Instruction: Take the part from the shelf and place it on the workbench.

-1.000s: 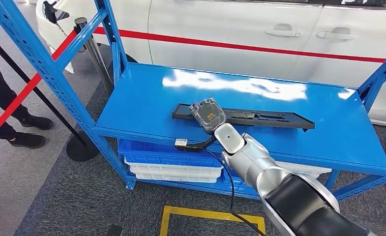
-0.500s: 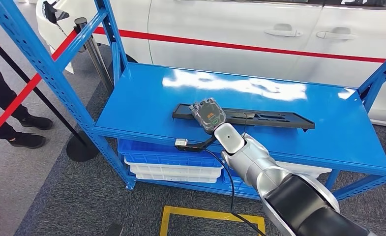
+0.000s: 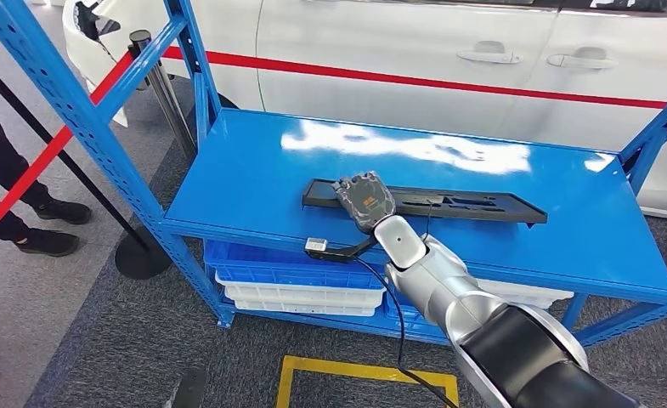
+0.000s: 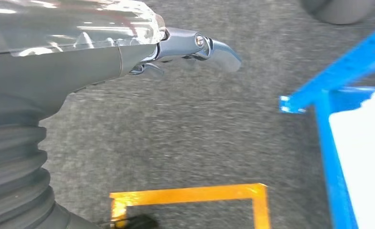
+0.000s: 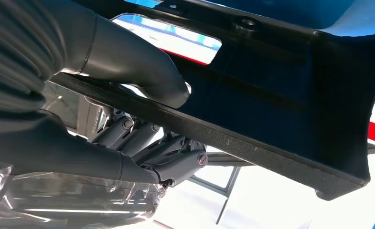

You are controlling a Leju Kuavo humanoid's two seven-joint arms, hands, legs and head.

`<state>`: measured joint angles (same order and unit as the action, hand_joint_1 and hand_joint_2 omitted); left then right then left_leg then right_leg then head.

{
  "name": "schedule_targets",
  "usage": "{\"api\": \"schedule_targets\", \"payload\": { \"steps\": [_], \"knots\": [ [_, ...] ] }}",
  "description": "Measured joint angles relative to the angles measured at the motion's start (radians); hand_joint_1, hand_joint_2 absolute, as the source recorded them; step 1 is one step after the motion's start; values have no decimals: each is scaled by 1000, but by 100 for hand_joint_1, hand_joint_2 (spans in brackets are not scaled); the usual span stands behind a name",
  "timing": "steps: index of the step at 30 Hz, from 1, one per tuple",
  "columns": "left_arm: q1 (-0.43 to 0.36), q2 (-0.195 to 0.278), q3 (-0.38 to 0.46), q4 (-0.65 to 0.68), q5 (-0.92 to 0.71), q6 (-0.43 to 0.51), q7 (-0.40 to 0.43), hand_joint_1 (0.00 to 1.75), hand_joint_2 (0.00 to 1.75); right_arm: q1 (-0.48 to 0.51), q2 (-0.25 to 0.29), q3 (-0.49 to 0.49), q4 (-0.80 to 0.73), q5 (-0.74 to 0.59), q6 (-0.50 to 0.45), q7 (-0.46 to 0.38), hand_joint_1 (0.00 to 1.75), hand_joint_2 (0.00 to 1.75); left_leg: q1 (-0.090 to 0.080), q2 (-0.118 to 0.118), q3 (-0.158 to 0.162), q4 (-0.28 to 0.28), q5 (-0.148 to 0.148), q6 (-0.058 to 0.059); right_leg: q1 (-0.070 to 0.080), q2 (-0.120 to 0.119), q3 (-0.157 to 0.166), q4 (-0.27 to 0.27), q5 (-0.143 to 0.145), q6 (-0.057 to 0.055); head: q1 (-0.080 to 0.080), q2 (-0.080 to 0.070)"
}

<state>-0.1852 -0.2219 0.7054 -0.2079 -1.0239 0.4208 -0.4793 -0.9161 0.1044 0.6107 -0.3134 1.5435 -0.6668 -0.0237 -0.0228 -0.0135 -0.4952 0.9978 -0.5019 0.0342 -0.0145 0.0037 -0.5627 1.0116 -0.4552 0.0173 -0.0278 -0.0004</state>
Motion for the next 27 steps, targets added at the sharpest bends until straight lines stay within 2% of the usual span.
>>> {"api": "schedule_targets", "payload": {
  "steps": [5, 12, 17, 19, 21, 22, 23, 25, 26, 27],
  "knots": [
    [-2, -2, -16, 0, -27, 15, 57, 0, 175, 2, -5, -11, -2, 2, 2, -6, 175, 175, 0, 0, 0, 0, 0, 0, 0, 0, 0, 0, 0, 0, 0, 0],
    [-2, 0, -49, 0, -49, -39, 91, 0, 175, 2, -5, -15, -6, 2, 15, -3, 175, 175, 0, 0, 0, 0, 0, 0, 0, 0, 0, 0, 0, 0, 0, 0],
    [-3, 7, -57, 0, -48, -66, 118, 0, 175, 2, -5, -20, -6, 2, 16, -7, 175, 175, -4, 0, -5, 8, 0, 1, -5, 0, -1, -3, 4, 6, 0, 0],
    [-3, 9, -57, 0, -47, -79, 127, 0, 175, 2, -5, -21, -6, 2, 17, -7, 175, 175, -5, 0, -6, 8, 2, 5, -7, 0, -1, -4, 8, 11, 0, 0],
    [-3, 10, -57, 0, -46, -86, 134, 0, 175, 1, -6, -24, -6, 2, 19, -8, 175, 175, -2, 2, -5, -1, 14, 17, -7, 1, -2, -5, 10, 19, 0, 0],
    [-4, 10, -57, 0, -44, -89, 136, 0, 175, 1, -6, -26, -6, 2, 20, -10, 175, 175, 0, 4, -5, -9, 22, 24, -6, 1, -9, 7, -1, 20, 0, 0],
    [-5, 10, -57, 0, -42, -92, 138, 0, 175, 0, -7, -27, -6, 2, 21, -14, 175, 175, 2, 7, -7, -16, 30, 30, -5, 1, -25, 39, -24, 21, 0, 0],
    [-5, 11, -57, 0, -35, -98, 140, 0, 175, 1, -8, -28, -6, 2, 24, -22, 175, 175, 1, 9, -17, -18, 37, 36, -3, 0, -85, 165, -94, 18, 0, 0],
    [-4, 11, -57, 0, -31, -100, 140, 0, 175, 2, -8, -28, -6, 2, 26, -26, 175, 175, 0, 9, -23, -15, 38, 37, -3, 0, -117, 234, -119, 16, 0, 0],
    [-2, 11, -57, 0, -27, -101, 138, 0, 175, 3, -8, -28, -6, 2, 27, -28, 175, 175, -2, 9, -29, -10, 38, 37, -2, 0, -137, 279, -127, 14, 0, 0]
  ]
}}
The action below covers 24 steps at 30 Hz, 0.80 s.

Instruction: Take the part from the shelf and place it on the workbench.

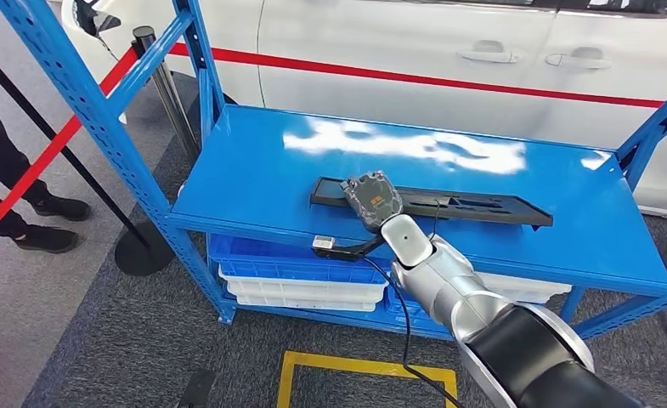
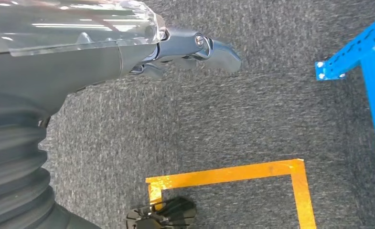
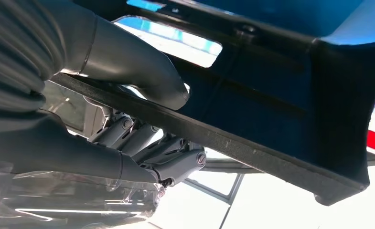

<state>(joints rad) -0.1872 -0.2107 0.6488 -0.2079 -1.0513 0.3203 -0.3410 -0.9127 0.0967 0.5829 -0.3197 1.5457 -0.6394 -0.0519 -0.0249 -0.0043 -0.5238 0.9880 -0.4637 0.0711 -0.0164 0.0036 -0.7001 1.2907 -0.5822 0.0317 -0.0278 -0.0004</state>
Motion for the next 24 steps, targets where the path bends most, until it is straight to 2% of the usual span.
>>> {"api": "schedule_targets", "payload": {
  "steps": [1, 2, 3, 5, 6, 8, 9, 10, 11, 13, 14, 15, 16, 17, 19, 20, 21, 22, 24],
  "knots": [
    [2, 0, 0, 0, 4, 0, -2, 0, 175, 0, 0, 0, 0, 0, 1, -2, 175, 175, -2, 0, -4, 5, 0, 0, 1, 0, -3, 8, 13, -3, 0, 0],
    [3, 1, 0, 0, 6, -1, -4, 0, 175, -1, 0, 0, 0, 0, 2, -2, 175, 175, -4, -1, -7, 10, -1, -1, 4, 0, 12, -23, 43, -9, 0, 0],
    [4, 1, 1, 0, 8, -2, -6, 0, 175, -3, 0, 0, 0, 0, 2, -2, 175, 175, -7, -2, -8, 14, -2, -1, 7, 0, 42, -85, 82, -17, 0, 0],
    [4, 0, 1, 0, 9, -4, -8, 0, 175, -8, 2, 0, -1, 0, 3, -3, 175, 175, -10, -3, -15, 20, -3, -5, 15, -1, 100, -205, 130, -35, 0, 0],
    [4, -1, 1, 0, 9, -5, -9, 0, 175, -10, 3, 0, -2, 0, 3, -4, 175, 175, -9, -3, -20, 22, -1, -9, 19, -3, 115, -241, 138, -40, 0, 0],
    [5, -1, 1, 0, 9, -7, -9, 0, 175, -12, 7, 0, -3, 0, 3, -5, 175, 175, -6, -3, -26, 23, 5, -20, 23, -6, 119, -264, 140, -42, 0, 0],
    [6, -1, 1, 0, 10, -7, -9, 0, 175, -13, 8, 0, -4, 0, 3, -6, 175, 175, -6, -3, -28, 24, 3, -25, 19, -7, 120, -274, 144, -43, 0, 0],
    [6, 0, 1, 0, 10, -8, -10, 0, 175, -14, 11, 0, -5, 0, 3, -6, 175, 175, -6, -3, -32, 30, -6, -32, 14, -9, 121, -284, 150, -46, 0, 0],
    [6, 0, 1, 0, 11, -11, -10, 0, 175, -14, 13, 0, -5, 0, 4, -8, 175, 175, -5, -3, -42, 53, -28, -40, 9, -11, 120, -294, 157, -49, 0, 0],
    [6, 2, 1, 0, 12, -16, -14, 0, 175, -14, 17, 0, -5, 0, 4, -11, 175, 175, 7, -3, -82, 157, -99, -59, 3, -14, 109, -301, 171, -51, 0, 0],
    [7, 3, 1, 0, 14, -18, -16, 0, 175, -14, 18, 0, -5, 0, 4, -12, 175, 175, 16, -2, -107, 225, -133, -68, 1, -15, 100, -300, 176, -49, 0, 0],
    [8, 4, 1, 0, 16, -21, -19, 0, 175, -14, 19, 0, -5, 0, 4, -13, 175, 175, 26, -2, -124, 276, -153, -78, -2, -15, 90, -297, 181, -46, 0, 0],
    [9, 4, 1, 0, 18, -23, -22, 0, 175, -13, 19, 0, -5, 0, 3, -14, 175, 175, 34, -2, -126, 296, -153, -87, -6, -15, 81, -293, 186, -41, 0, 0],
    [10, 5, 2, 0, 20, -25, -24, 0, 175, -13, 19, 0, -5, 0, 3, -14, 175, 175, 42, -1, -109, 276, -134, -96, -11, -16, 71, -288, 191, -35, 0, 0],
    [9, 4, 2, 0, 22, -28, -27, 0, 175, -14, 19, 0, -5, 0, 3, -14, 175, 175, 56, -1, -33, 147, -78, -116, -22, -15, 52, -275, 199, -22, 0, 0],
    [8, 4, 1, 0, 22, -29, -27, 0, 175, -15, 19, -1, -6, -1, 3, -15, 175, 175, 57, -3, 0, 87, -59, -118, -25, -14, 44, -270, 205, -14, 0, 0],
    [8, 4, 1, 0, 21, -31, -27, 0, 175, -16, 20, -2, -6, -1, 3, -17, 175, 175, 56, -5, 17, 49, -51, -115, -25, -12, 39, -267, 211, -5, 0, 0],
    [8, 4, 1, 0, 21, -32, -27, 0, 175, -17, 21, -4, -6, -2, 4, -20, 175, 175, 52, -8, 20, 36, -53, -108, -24, -10, 35, -268, 219, 4, 0, 0],
    [9, 5, 1, 0, 21, -33, -27, 0, 175, -16, 22, -8, -6, -3, 4, -28, 175, 175, 48, -11, 3, 39, -40, -84, -25, -7, 31, -275, 238, 22, 1, 0]
  ]
}}
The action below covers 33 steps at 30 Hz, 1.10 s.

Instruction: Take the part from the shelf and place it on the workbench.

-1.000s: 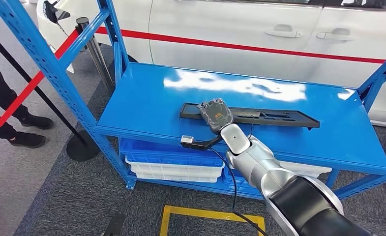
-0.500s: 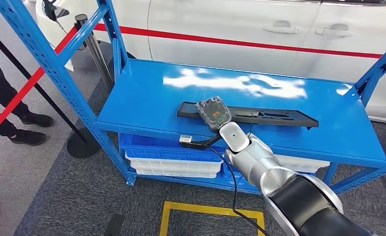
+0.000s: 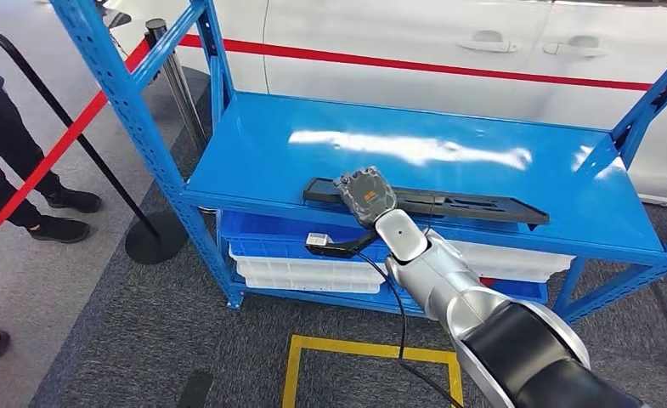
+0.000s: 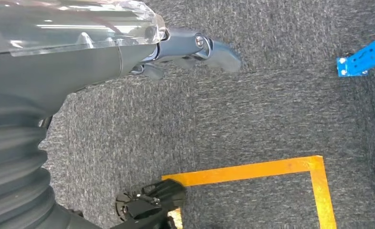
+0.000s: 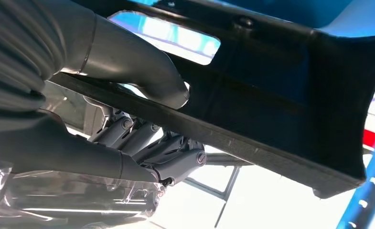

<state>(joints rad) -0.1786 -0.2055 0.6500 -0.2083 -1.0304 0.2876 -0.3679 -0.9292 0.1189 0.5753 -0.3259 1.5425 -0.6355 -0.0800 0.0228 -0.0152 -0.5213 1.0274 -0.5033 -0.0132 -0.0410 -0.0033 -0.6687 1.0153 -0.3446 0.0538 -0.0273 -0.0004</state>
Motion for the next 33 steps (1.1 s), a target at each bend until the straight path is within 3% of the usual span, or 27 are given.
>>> {"api": "schedule_targets", "payload": {
  "steps": [1, 2, 3, 5, 6, 7, 8, 9, 11, 13, 14, 16, 17, 18, 20, 21, 22, 23, 24, 25, 26, 28, 29, 31, 33],
  "knots": [
    [0, 0, 0, 0, 0, 0, 0, 0, 175, 1, 0, -2, 0, -1, 0, -3, 175, 175, 0, 2, -8, 0, 9, 11, -2, 0, -5, 0, -2, 6, 0, 0],
    [-1, 0, 0, 0, 0, 0, 0, 0, 175, 2, -1, -3, 1, -2, 0, -5, 175, 175, -1, 4, -19, -2, 22, 23, -3, 0, -15, 14, -25, 9, 0, 0],
    [-1, 0, 0, 0, 0, 1, 0, 0, 175, 3, -1, -6, 1, -3, -1, -8, 175, 175, -1, 6, -32, -4, 35, 33, -3, 0, -30, 49, -66, 9, 0, 0],
    [-1, 0, 0, 0, 1, 2, 0, 0, 175, 3, -1, -12, 1, -6, -4, -14, 175, 175, -9, 8, -64, -4, 61, 46, 3, 0, -66, 177, -173, 4, 0, 0],
    [-1, 0, 0, 0, 1, 3, 0, 0, 175, 4, -1, -15, 1, -8, -6, -17, 175, 175, -14, 9, -79, -3, 72, 49, 7, 0, -78, 242, -205, 1, 0, 0],
    [0, 0, 0, 0, 2, 4, 0, 0, 175, 5, -1, -16, 1, -9, -8, -21, 175, 175, -20, 9, -94, -3, 84, 52, 12, 1, -78, 285, -213, -4, 0, 0],
    [1, 0, 0, 0, 2, 5, 0, 0, 175, 5, 0, -17, 1, -10, -11, -23, 175, 175, -26, 8, -108, -3, 94, 54, 18, 1, -62, 294, -201, -12, 0, 0],
    [1, 0, 0, 0, 3, 6, -1, 0, 175, 5, 0, -18, 1, -11, -14, -24, 175, 175, -33, 8, -121, -3, 105, 56, 26, 1, -27, 266, -176, -24, 0, 0],
    [1, -1, 0, 0, 4, 8, -1, 0, 175, 0, 2, -19, -3, -12, -20, -25, 175, 175, -42, 6, -140, -2, 125, 57, 44, 4, 80, 131, -154, -60, 0, 0],
    [0, -3, 0, 0, 4, 9, -2, 0, 175, -5, 6, -21, -8, -12, -22, -25, 175, 175, -41, 7, -147, -6, 142, 52, 57, 5, 151, 21, -165, -80, 0, 0],
    [0, -4, -1, 0, 4, 10, -3, 0, 175, -5, 7, -21, -9, -12, -22, -25, 175, 175, -39, 7, -148, -10, 151, 47, 60, 4, 161, -2, -168, -83, 0, 0],
    [1, -4, -1, 0, 4, 10, -3, 0, 175, -3, 8, -23, -8, -12, -23, -24, 175, 175, -35, 7, -150, -17, 162, 37, 61, 1, 154, -19, -145, -85, 0, 0],
    [2, -4, -1, 0, 4, 10, -3, 0, 175, -1, 9, -23, -7, -12, -24, -23, 175, 175, -35, 7, -157, -10, 147, 31, 57, -1, 147, -27, -129, -89, 0, 0],
    [2, -4, -1, 0, 3, 9, -3, 0, 175, 0, 10, -23, -7, -12, -26, -19, 175, 175, -35, 7, -168, 15, 113, 25, 51, -4, 137, -36, -112, -90, 0, 0],
    [2, -2, -2, 0, 0, 9, -3, 0, 175, 5, 11, -24, -7, -12, -30, -13, 175, 175, -27, 8, -197, 120, 11, 11, 43, -6, 107, -43, -81, -90, 0, 0],
    [1, -2, -2, 0, -1, 8, -3, 0, 175, 9, 11, -25, -7, -12, -31, -12, 175, 175, -20, 8, -209, 185, -25, 3, 41, -7, 90, -41, -68, -87, 0, 0],
    [1, -2, -2, 0, -2, 7, -2, 0, 175, 13, 10, -25, -7, -12, -33, -11, 175, 175, -14, 8, -212, 238, -37, -5, 38, -8, 73, -39, -56, -83, 0, 0],
    [1, -2, -2, 0, -2, 6, -2, 0, 175, 18, 10, -25, -7, -12, -33, -11, 175, 175, -7, 9, -203, 264, -25, -13, 34, -9, 54, -35, -45, -78, 0, 0],
    [1, -1, -2, 0, -3, 5, -2, 0, 175, 21, 10, -25, -7, -12, -34, -11, 175, 175, -1, 9, -178, 256, 2, -20, 30, -10, 35, -28, -35, -73, 0, 0],
    [0, -1, -3, 0, -4, 4, -1, 0, 175, 23, 9, -25, -7, -13, -34, -10, 175, 175, 5, 10, -136, 213, 28, -27, 26, -10, 17, -20, -27, -66, 0, 0],
    [-3, -1, -4, 0, -5, 3, -1, 0, 175, 25, 9, -26, -7, -14, -34, -10, 175, 175, 8, 10, -83, 146, 30, -34, 23, -10, -1, -9, -20, -59, 0, 0],
    [-8, 0, -7, -1, -9, 2, -4, 0, 175, 25, 9, -30, -8, -18, -37, -10, 175, 175, 5, 9, -8, 28, 3, -27, 21, -10, -25, 6, -7, -43, 0, 0],
    [-10, 0, -9, -1, -11, 2, -6, 0, 175, 26, 9, -32, -9, -19, -38, -10, 175, 175, 0, 7, 4, 0, -13, -17, 20, -11, -29, 6, 1, -35, 0, 0],
    [-10, 0, -14, -1, -11, 3, -6, 0, 175, 28, 8, -35, -8, -17, -41, -13, 175, 175, -3, 8, -6, -9, -4, 7, 17, -11, -32, -1, 16, -19, 0, 0],
    [-8, 1, -17, -1, -11, 5, -3, 0, 175, 31, 6, -36, -7, -14, -42, -14, 175, 175, -3, 11, -18, -13, 16, 27, 13, -9, -48, 26, -12, -10, 0, 0]
  ]
}}
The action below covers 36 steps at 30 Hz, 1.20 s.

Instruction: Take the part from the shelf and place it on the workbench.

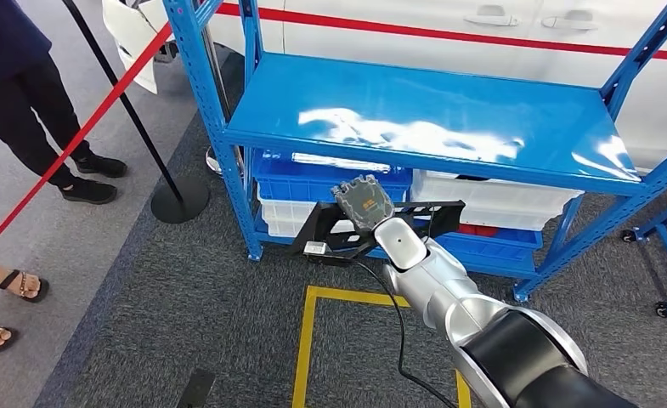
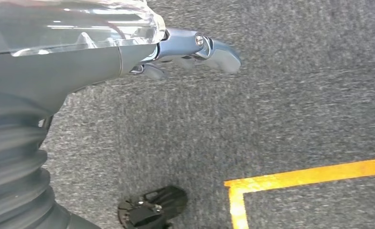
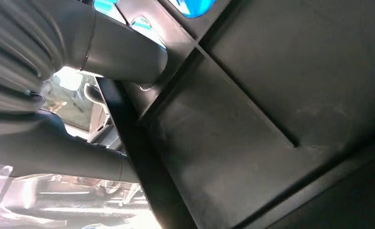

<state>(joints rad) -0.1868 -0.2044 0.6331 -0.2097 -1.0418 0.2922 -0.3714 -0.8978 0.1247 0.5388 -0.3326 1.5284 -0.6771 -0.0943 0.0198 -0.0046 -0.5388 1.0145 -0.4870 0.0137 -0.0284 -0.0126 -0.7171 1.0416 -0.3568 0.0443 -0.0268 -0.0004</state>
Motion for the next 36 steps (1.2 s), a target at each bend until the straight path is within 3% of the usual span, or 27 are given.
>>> {"api": "schedule_targets", "payload": {
  "steps": [3, 4, 5, 6, 9, 10, 11, 14, 24, 27, 29, 30, 33, 34, 35, 36],
  "knots": [
    [0, 0, -3, 0, -1, 1, 3, 0, 175, 5, -4, -3, 1, 3, 0, 6, 175, 175, -3, 2, -30, 0, 29, 14, 1, 4, -71, 190, -125, 5, 0, 0],
    [1, 0, -4, 0, -1, -1, 3, 0, 175, 8, -5, -3, 2, 2, 0, 8, 175, 175, -6, 1, -41, 0, 36, 16, 3, 5, -85, 247, -152, 5, 0, 0],
    [3, 0, -4, 0, -1, -3, 4, 0, 175, 12, -5, -4, 2, 0, -1, 10, 175, 175, -8, 1, -49, 1, 42, 16, 4, 6, -82, 269, -161, 3, 0, 0],
    [4, 0, -4, 0, -1, -5, 4, 0, 175, 16, -6, -5, 2, -5, -1, 9, 175, 175, -11, 0, -56, 1, 47, 17, 7, 7, -57, 250, -152, -2, 0, 0],
    [5, -1, -9, 0, -2, -13, 4, 0, 175, 19, -8, -19, 1, -44, -1, -19, 175, 175, -20, -2, -66, 2, 58, 13, 21, 9, 84, 48, -100, -36, 0, 0],
    [5, -2, -10, 0, -3, -16, 3, 0, 175, 18, -8, -26, 0, -60, -1, -31, 175, 175, -21, -2, -68, 3, 60, 10, 26, 9, 113, 0, -92, -44, 0, 0],
    [5, -2, -11, 0, -4, -19, 2, 0, 175, 19, -9, -33, 0, -71, -2, -38, 175, 175, -23, -1, -71, 5, 60, 9, 27, 8, 124, -22, -92, -45, 0, 0],
    [5, -2, -16, 0, -8, -26, 0, 0, 175, 28, -13, -48, 0, -94, -2, -49, 175, 175, -23, 1, -76, 8, 62, 5, 28, 9, 122, -28, -86, -35, 0, 0],
    [4, 0, -20, 0, -6, -29, 5, 0, 175, 54, -18, -87, -1, -152, -4, -73, 175, 175, -20, 1, -81, 0, 76, -10, 32, 9, 111, -25, -77, -48, 0, 0],
    [7, 1, -21, 0, -1, -37, 12, 0, 175, 77, -16, -114, -12, -204, -10, -110, 175, 175, -17, 2, -76, -11, 83, -1, 31, 10, 115, -33, -72, -42, 0, 0],
    [11, 2, -21, 0, 1, -51, 17, 0, 175, 96, -14, -138, -22, -241, -13, -134, 175, 175, -11, 9, -60, -43, 99, 8, 31, 12, 112, -24, -85, -34, 0, 0],
    [13, 2, -21, 0, 2, -59, 21, 0, 175, 104, -13, -150, -26, -257, -15, -142, 175, 175, -6, 13, -54, -59, 108, 10, 30, 14, 98, 7, -108, -30, 0, 0],
    [21, 2, -21, 0, 2, -70, 36, 0, 175, 137, -14, -185, -39, -277, -16, -149, 175, 175, -2, 25, -53, -67, 113, 8, 13, 14, 16, 184, -194, -14, 0, 0],
    [25, 3, -22, 0, 2, -70, 40, 0, 175, 150, -15, -195, -46, -277, -16, -149, 175, 175, 1, 29, -55, -63, 111, 4, 5, 13, 1, 216, -199, -6, 0, 0],
    [29, 3, -22, 0, 2, -71, 42, 0, 175, 161, -16, -203, -51, -277, -16, -150, 175, 175, 6, 34, -58, -58, 109, -2, -3, 11, 5, 210, -185, 2, 0, 0],
    [33, 3, -22, 0, 2, -71, 43, 0, 175, 169, -16, -209, -56, -277, -16, -150, 175, 175, 13, 39, -61, -49, 105, -10, -10, 6, 27, 165, -155, 11, 0, 0]
  ]
}}
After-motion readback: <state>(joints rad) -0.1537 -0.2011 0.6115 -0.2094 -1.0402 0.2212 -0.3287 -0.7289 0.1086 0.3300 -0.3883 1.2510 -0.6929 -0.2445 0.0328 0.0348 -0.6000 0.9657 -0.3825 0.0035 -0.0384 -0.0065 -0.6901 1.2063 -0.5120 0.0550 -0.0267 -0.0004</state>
